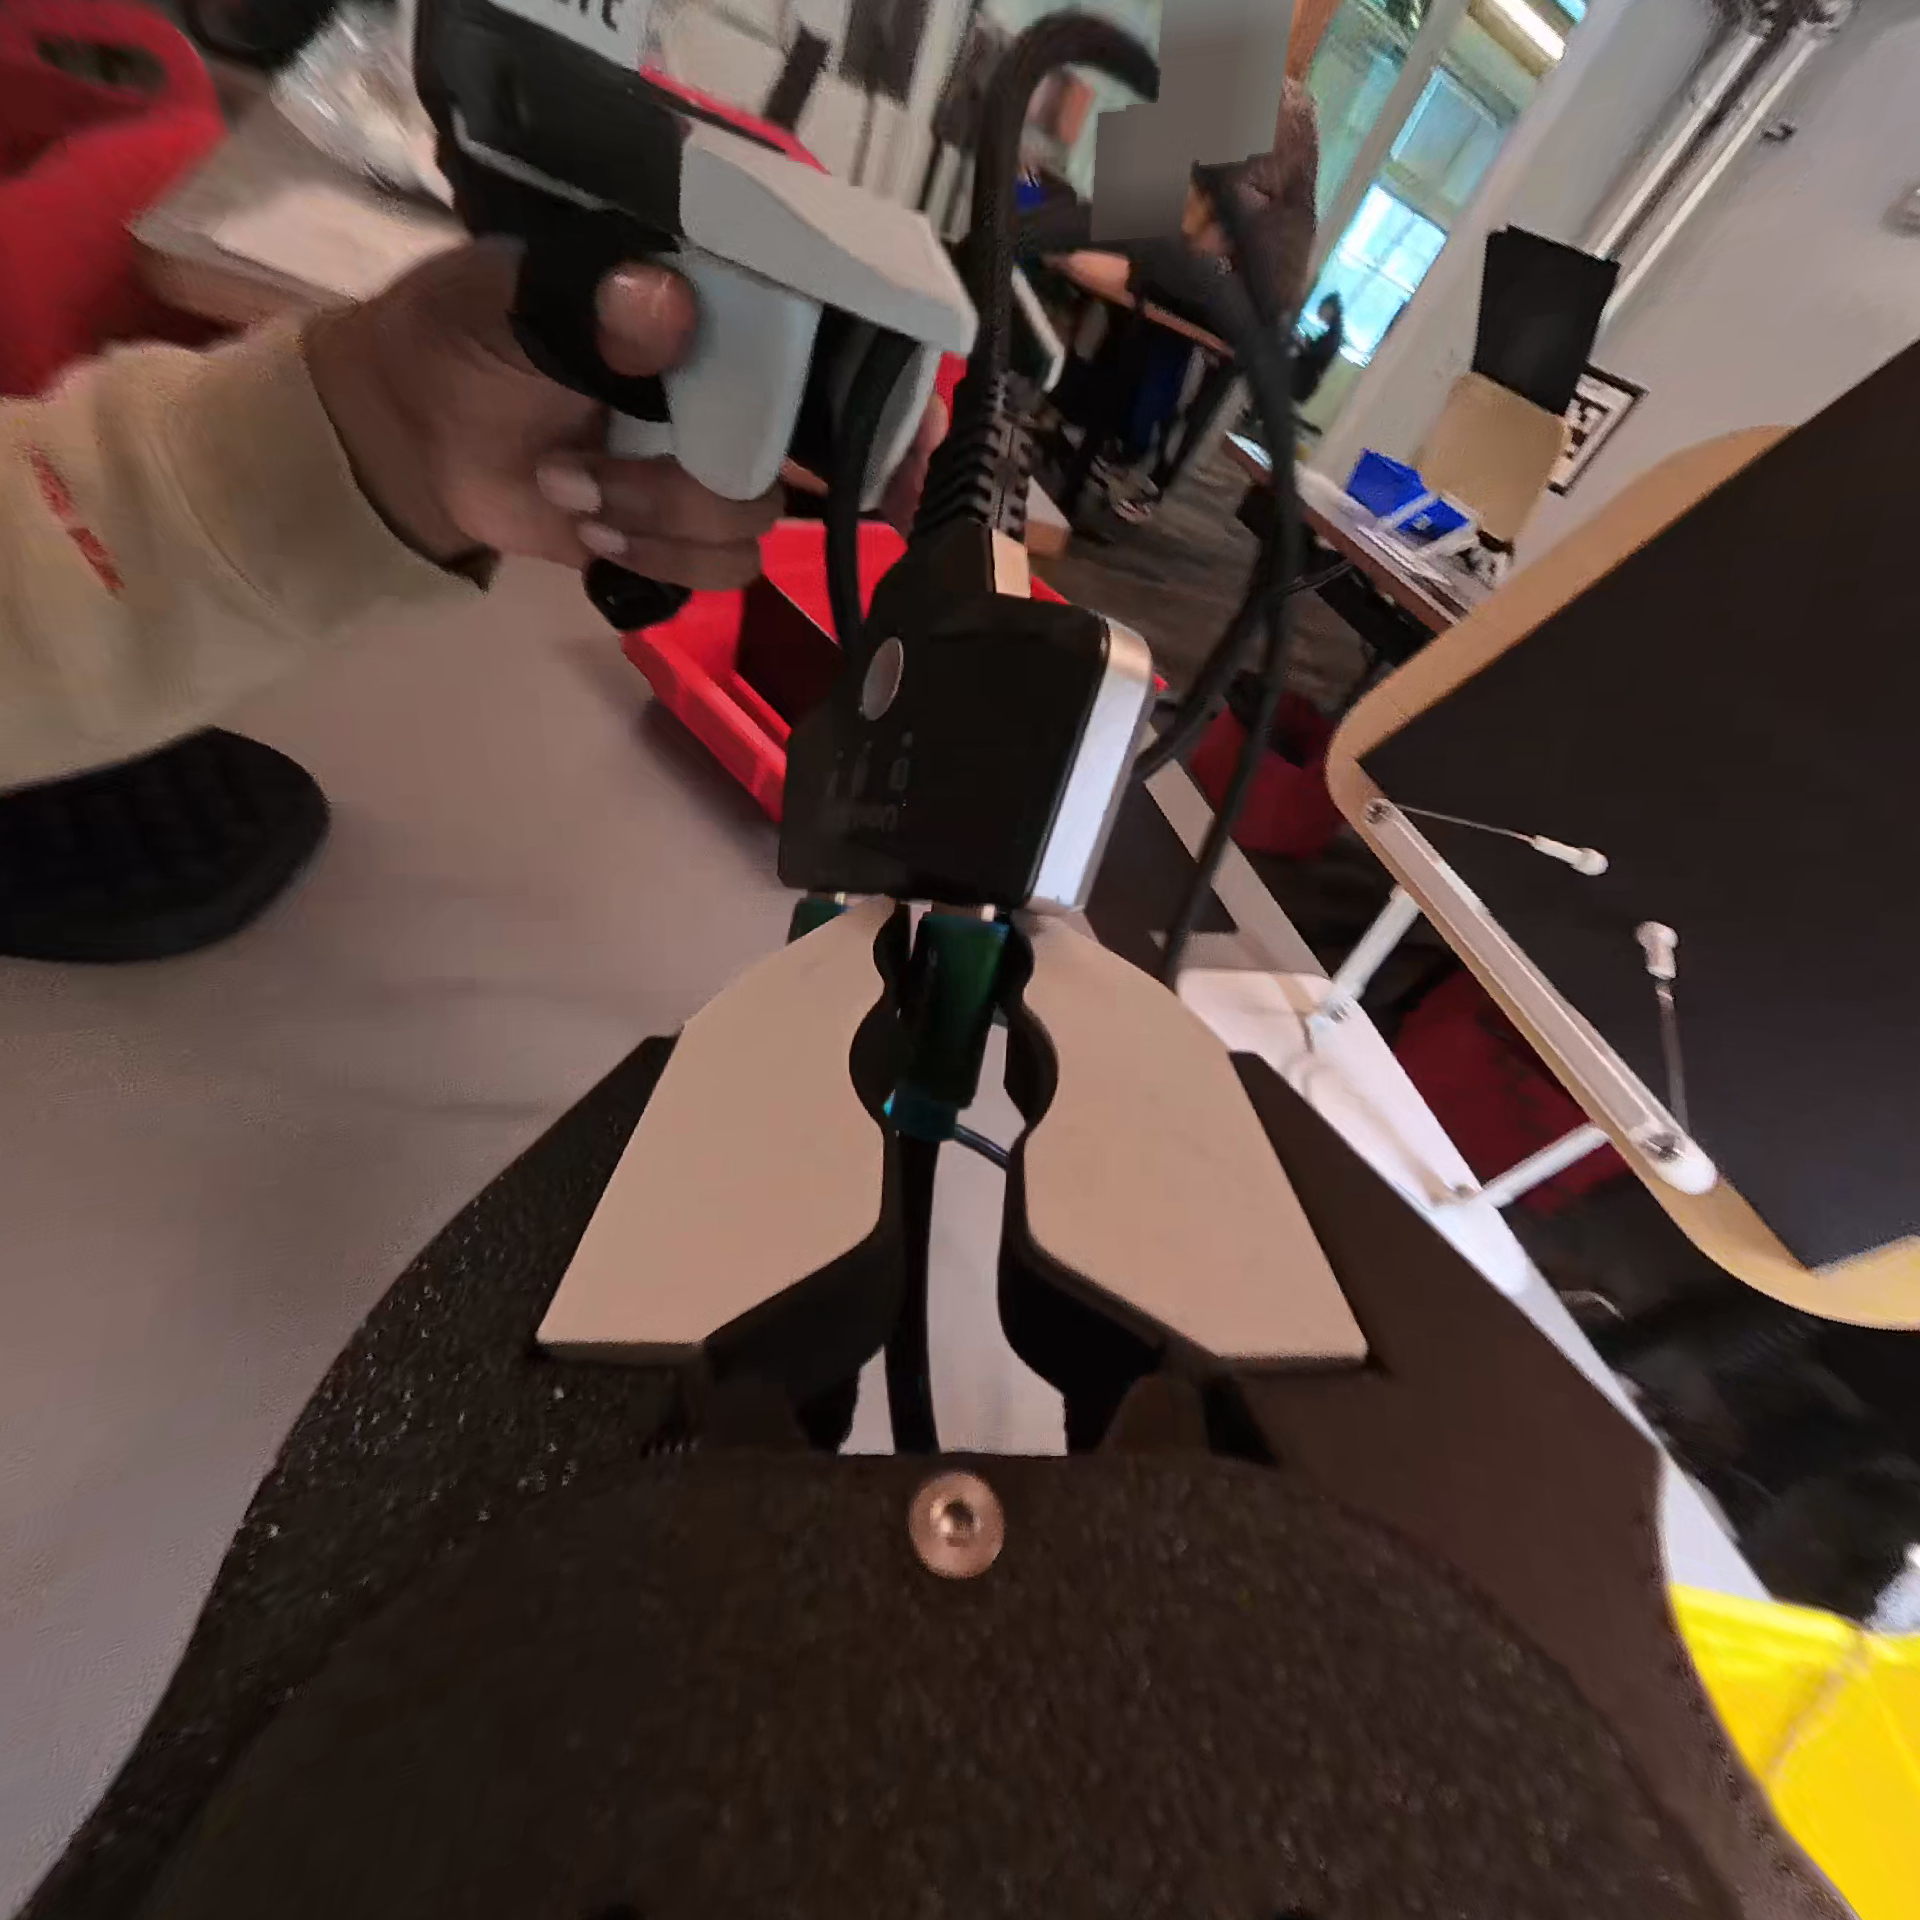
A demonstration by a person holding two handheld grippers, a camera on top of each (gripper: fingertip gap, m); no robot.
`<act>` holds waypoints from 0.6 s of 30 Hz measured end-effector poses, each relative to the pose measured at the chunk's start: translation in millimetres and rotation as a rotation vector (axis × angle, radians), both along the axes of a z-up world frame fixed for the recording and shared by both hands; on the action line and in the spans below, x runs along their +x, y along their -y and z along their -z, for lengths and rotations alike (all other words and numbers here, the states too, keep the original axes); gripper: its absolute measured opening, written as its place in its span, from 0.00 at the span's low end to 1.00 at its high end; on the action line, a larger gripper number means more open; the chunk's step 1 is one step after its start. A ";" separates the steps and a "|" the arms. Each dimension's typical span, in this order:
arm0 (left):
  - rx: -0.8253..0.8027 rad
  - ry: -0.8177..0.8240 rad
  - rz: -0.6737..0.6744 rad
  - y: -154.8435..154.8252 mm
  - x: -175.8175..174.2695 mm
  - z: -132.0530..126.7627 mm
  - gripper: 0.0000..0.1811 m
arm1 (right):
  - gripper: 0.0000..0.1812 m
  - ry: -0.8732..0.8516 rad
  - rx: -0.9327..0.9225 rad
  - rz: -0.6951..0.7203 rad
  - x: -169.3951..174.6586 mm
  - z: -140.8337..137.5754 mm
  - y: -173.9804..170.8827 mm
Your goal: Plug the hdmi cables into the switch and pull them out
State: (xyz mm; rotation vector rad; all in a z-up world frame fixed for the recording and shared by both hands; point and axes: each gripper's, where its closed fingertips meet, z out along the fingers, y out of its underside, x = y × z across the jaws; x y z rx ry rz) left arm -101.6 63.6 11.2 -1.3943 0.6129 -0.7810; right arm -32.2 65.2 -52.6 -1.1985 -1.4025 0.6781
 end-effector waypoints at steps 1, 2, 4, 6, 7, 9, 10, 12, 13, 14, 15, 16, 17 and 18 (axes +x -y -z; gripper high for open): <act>-0.042 -0.041 0.000 -4.2 -0.2 11.9 0.13 | 0.09 0.027 0.024 0.035 4.0 1.6 -4.5; -0.077 -0.106 -0.009 -8.3 0.1 25.8 0.13 | 0.09 0.046 0.044 0.067 7.8 2.1 -8.3; -0.113 -0.223 0.005 -9.6 4.5 49.2 0.14 | 0.09 0.086 0.064 0.110 14.5 4.3 -13.0; -0.173 -0.309 0.092 -1.2 15.0 69.7 0.15 | 0.09 0.104 0.085 0.137 19.4 4.4 -16.0; -0.211 -0.349 0.150 5.3 21.4 80.7 0.17 | 0.09 0.103 0.087 0.141 21.1 3.2 -16.3; -0.238 -0.400 0.218 11.5 32.2 96.9 0.22 | 0.09 0.086 0.091 0.131 23.0 -1.8 -13.6; -0.228 -0.402 0.241 12.7 38.3 100.6 0.24 | 0.09 0.080 0.092 0.119 23.2 -4.1 -10.6; -0.201 -0.336 0.345 23.1 54.2 96.3 0.28 | 0.09 0.095 0.101 0.112 23.1 -5.5 -6.0; -0.199 -0.291 0.382 27.0 59.6 91.7 0.29 | 0.09 0.121 0.110 0.108 22.8 -3.1 -3.7; -0.207 -0.278 0.389 26.3 61.8 91.8 0.30 | 0.09 0.140 0.122 0.103 22.6 -1.5 -1.1; -0.200 -0.257 0.390 25.3 64.1 90.8 0.31 | 0.09 0.154 0.131 0.085 22.0 -0.7 2.9; -0.179 -0.228 0.405 26.7 67.2 87.7 0.31 | 0.09 0.176 0.121 0.042 20.1 2.8 10.9; -0.157 -0.210 0.420 28.9 70.2 85.2 0.30 | 0.09 0.202 0.119 -0.004 17.6 7.1 19.4; -0.144 -0.211 0.430 31.1 72.7 84.5 0.30 | 0.09 0.230 0.119 -0.034 15.4 11.7 25.9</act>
